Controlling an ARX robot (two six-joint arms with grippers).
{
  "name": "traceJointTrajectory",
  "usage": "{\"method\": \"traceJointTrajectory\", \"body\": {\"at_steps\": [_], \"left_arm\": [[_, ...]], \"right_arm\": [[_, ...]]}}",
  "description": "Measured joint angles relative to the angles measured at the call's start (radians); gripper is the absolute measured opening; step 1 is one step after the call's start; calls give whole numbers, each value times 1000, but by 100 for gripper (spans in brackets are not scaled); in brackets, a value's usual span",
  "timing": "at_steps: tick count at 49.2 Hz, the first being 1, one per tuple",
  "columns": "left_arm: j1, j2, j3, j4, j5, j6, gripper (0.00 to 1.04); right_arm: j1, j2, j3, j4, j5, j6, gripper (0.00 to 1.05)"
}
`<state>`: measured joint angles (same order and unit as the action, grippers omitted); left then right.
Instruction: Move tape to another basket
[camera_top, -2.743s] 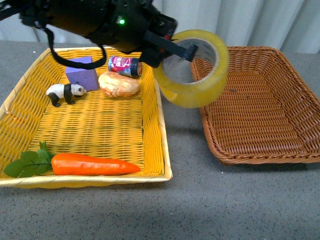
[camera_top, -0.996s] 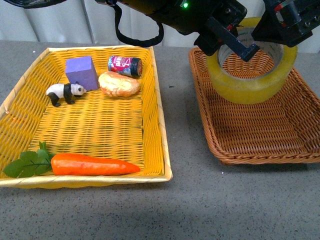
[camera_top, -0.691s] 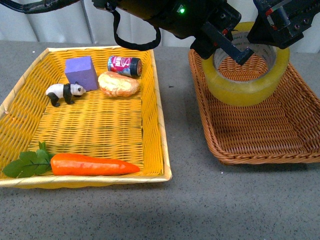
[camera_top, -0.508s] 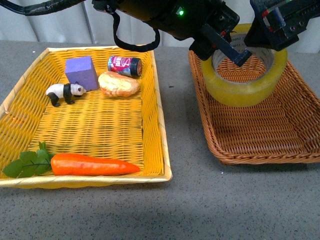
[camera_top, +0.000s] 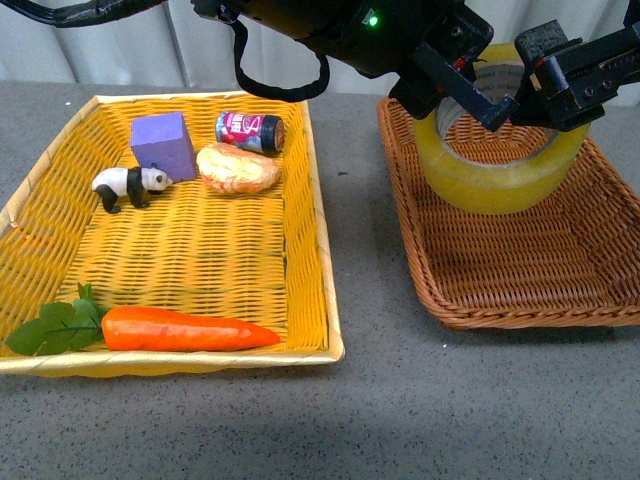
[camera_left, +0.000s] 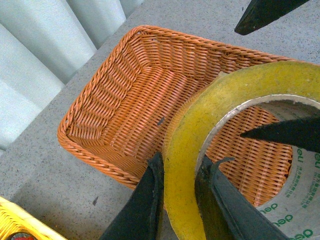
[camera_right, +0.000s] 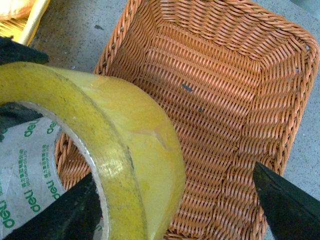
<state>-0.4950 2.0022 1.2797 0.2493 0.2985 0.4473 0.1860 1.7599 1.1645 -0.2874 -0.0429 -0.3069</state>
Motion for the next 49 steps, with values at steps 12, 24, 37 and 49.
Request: {"method": "traceJointTrajectory", "body": {"at_steps": [12,24,37,49], "left_arm": [[-2,0,2,0,-1,-4,15],[-11,-1,6,12,-1,-31,15],[-21,-1,4,116,-195,-219,39],[91,-2,-1,137,-307,-297,76]], "right_arm": [[2,1,0,-4,-13,32,47],[3,12,-3,-14,-3,60,19],[-21,28,-4,9,0,73,16],[-89,78,-28,10,3,78,16]]}}
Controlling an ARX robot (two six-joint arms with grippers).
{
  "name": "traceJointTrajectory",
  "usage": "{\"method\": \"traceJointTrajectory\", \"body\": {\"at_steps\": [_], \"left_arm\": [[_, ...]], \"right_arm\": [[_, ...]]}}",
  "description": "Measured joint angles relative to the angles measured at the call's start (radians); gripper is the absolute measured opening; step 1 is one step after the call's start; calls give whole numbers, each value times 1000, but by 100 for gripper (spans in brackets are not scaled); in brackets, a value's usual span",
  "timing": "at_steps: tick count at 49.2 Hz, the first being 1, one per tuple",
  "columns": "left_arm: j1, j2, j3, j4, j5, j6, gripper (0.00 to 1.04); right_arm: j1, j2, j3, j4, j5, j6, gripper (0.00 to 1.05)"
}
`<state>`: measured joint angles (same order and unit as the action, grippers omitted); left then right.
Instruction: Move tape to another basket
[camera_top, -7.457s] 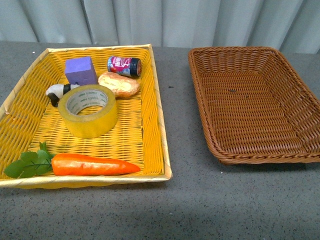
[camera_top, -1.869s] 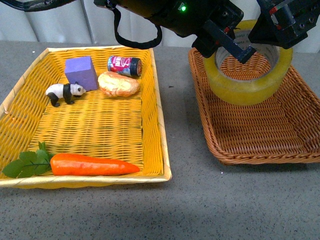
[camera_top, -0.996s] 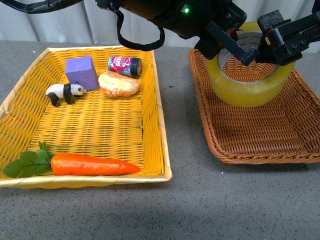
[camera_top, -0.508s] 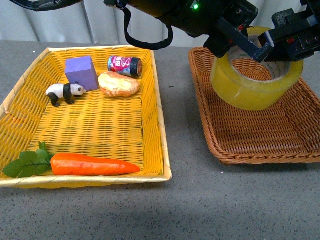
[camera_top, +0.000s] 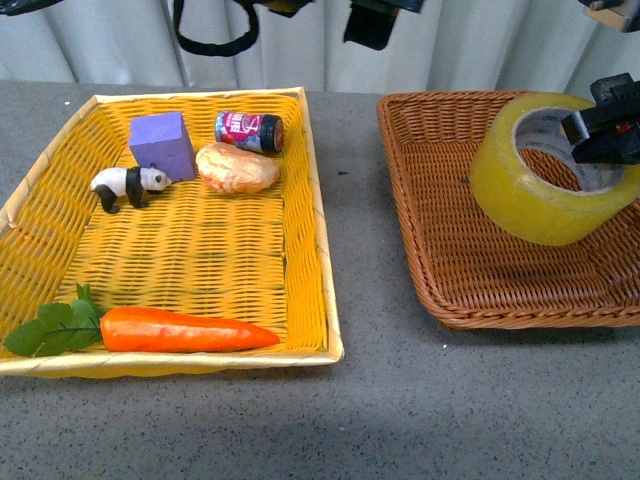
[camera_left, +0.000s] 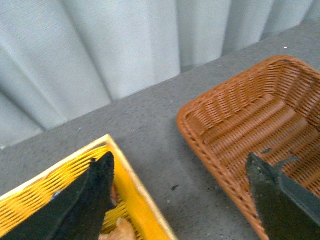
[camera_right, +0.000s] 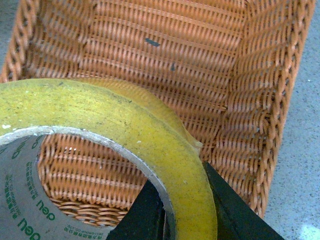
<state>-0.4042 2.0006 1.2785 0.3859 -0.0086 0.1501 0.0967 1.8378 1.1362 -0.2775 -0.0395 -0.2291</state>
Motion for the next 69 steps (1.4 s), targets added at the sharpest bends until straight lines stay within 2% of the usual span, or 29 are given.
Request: {"method": "traceJointTrajectory", "body": {"at_steps": [5,7,9,24,41,48,55,56,59,61,63,66,69], "left_arm": [[36,-1,-31,19,-62,-46,98],[43,-6,-43,26,-77,-58,100],[56,-16,-68,40,-98,-80,98],[183,-163,-254,115,-157,-270,98],[225,-222,-360,123,-176,-341,98],[227,-243,-399,126,-198,-347,98],[235,-281,-432,147,-296,-357,98],[247,-283,-454,199,-283,-338,95],[274,-309,-559,442,-143,-258,83],[285,-354,-647,560,-114,-220,74],[287,-395,-696,595,-112,-206,68],[288,-474,-767,610,-111,-190,59],[293,-544,-827,620,-103,-179,50]], "right_arm": [[-31,46,16,5,-2,-3,16],[-36,63,27,5,-3,-7,16],[-42,94,52,3,-5,-12,16],[-72,336,293,-16,-24,-48,16],[-37,420,363,-19,-41,-53,17],[-31,392,330,56,-34,-19,42],[-40,264,205,222,24,-2,69],[-44,229,174,251,39,-4,74],[-53,145,101,295,53,-14,87],[-60,88,53,310,58,-17,96],[-66,60,21,328,66,-19,98],[-72,14,-31,357,85,-33,95],[-85,-14,-121,532,63,0,90]]}}
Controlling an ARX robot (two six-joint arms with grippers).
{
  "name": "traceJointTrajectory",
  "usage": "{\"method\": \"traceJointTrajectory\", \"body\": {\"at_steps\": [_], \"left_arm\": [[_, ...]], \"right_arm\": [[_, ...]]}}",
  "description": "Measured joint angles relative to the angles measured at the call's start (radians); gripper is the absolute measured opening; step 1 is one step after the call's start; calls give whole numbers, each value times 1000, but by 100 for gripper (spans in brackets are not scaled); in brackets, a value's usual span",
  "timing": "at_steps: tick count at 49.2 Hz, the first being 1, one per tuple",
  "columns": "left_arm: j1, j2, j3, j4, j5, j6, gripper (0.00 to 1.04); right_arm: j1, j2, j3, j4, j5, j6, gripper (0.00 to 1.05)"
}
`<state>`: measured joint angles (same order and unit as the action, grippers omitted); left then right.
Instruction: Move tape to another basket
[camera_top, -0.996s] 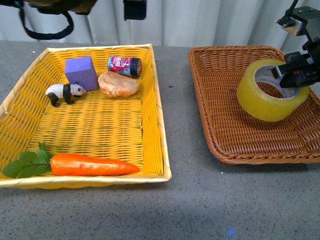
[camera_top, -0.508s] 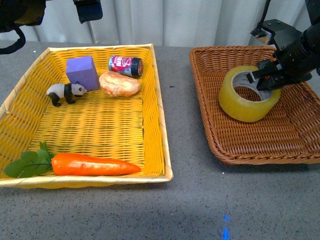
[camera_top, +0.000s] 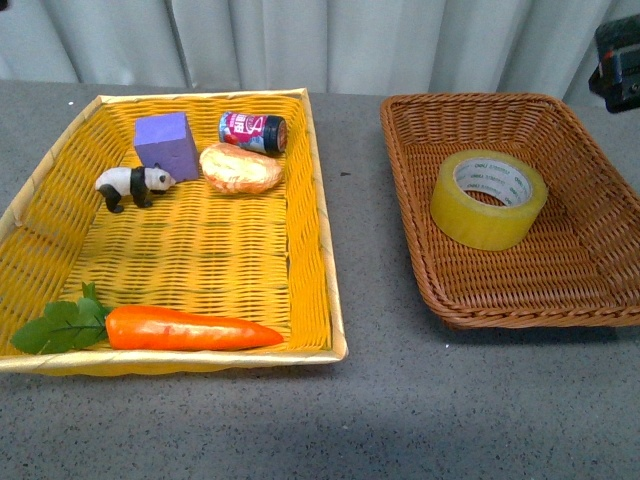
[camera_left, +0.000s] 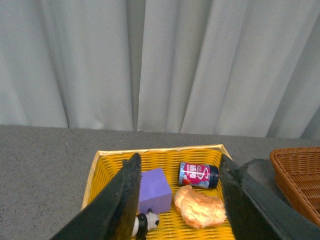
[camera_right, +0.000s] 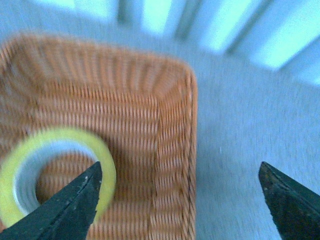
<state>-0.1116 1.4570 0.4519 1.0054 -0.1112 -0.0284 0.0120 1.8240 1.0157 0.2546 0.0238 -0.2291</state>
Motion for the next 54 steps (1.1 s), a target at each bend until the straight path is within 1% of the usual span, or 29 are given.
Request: {"method": "traceJointTrajectory", "body": {"at_steps": [1,4,6,7,9,11,12,13,16,17,19,21,23,26,30,37,43,50,54], "left_arm": [[2,-32,-29,4,6,3,45],[10,-82,-81,7,14,10,34],[16,-103,-109,7,19,12,27],[18,-108,-117,7,21,13,25],[24,-128,-146,7,27,14,18],[30,-152,-171,3,31,16,11],[34,-173,-188,0,35,18,5],[36,-188,-200,-2,37,16,4],[43,-242,-234,-14,46,21,4],[57,-264,-248,-21,69,21,4],[82,-292,-266,-32,102,21,4],[93,-310,-278,-41,106,21,4],[106,-342,-299,-56,105,21,4],[109,-346,-338,-8,106,21,4],[109,-373,-368,-24,109,21,4],[109,-525,-405,-131,111,21,4],[109,-603,-420,-195,111,21,4],[109,-745,-430,-316,111,21,4],[109,-796,-430,-358,111,21,4]], "right_arm": [[-4,-12,-71,172,-14,40,84],[-7,-39,-207,466,-17,118,74],[-7,-61,-285,613,-19,154,67],[-7,-68,-303,644,-19,159,65],[-8,-97,-365,743,-18,178,58],[-9,-133,-415,804,-18,189,50],[-10,-163,-446,828,-18,197,45],[-10,-182,-467,837,-18,201,42],[-12,-243,-535,852,-18,209,29],[-12,-266,-563,854,-18,211,24],[-11,-278,-601,875,-19,212,17],[-11,-285,-629,905,-19,212,11],[-11,-301,-673,914,-21,212,2],[-11,-340,-724,912,-21,214,1],[-11,-397,-763,902,-21,216,1],[-11,-540,-851,847,-21,216,1],[-11,-619,-887,806,-22,216,1],[-11,-765,-941,711,-21,217,1],[-11,-821,-955,671,-22,217,1]]}}
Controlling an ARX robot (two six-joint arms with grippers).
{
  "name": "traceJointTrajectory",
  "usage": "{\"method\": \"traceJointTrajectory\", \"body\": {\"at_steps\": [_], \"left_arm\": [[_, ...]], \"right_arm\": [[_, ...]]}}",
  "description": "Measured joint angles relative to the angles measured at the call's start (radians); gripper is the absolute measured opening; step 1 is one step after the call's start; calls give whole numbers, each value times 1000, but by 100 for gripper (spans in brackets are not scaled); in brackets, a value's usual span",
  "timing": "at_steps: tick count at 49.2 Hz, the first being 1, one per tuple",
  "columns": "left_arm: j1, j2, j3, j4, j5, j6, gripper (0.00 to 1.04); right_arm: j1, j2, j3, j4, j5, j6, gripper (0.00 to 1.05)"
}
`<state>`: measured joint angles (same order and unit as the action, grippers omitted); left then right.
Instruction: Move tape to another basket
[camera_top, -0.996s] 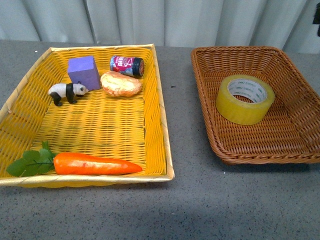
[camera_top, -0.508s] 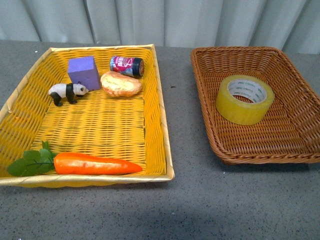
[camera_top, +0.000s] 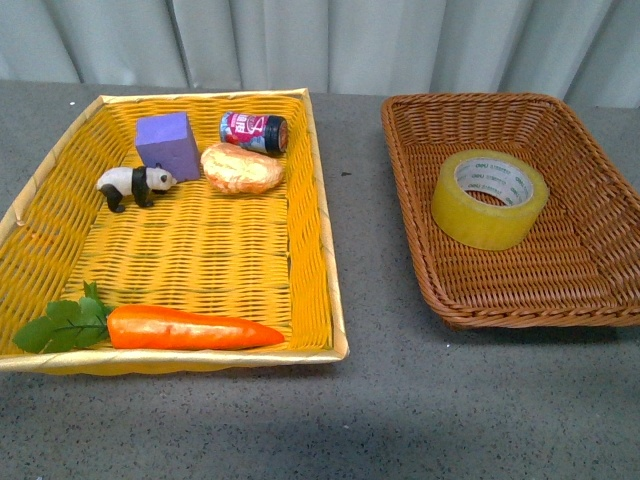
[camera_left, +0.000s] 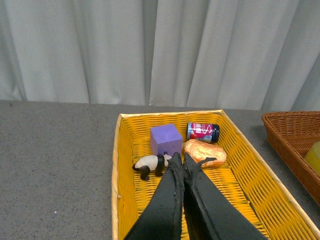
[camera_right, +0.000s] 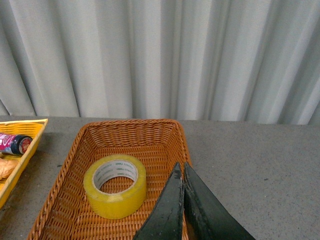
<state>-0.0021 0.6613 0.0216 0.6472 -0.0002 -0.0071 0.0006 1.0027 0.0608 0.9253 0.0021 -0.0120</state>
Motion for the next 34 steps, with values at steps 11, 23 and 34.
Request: {"method": "traceJointTrajectory", "body": {"at_steps": [11,23,34], "left_arm": [[0,-157,-1,-148,0,0,4],[0,-269,-1,-253,0,0,4],[0,-357,-1,-340,0,0,4]], "right_arm": [[0,-196,-39,-156,0,1,1],[0,-355,-53,-295,0,2,1],[0,-493,-56,-421,0,2,1]]}}
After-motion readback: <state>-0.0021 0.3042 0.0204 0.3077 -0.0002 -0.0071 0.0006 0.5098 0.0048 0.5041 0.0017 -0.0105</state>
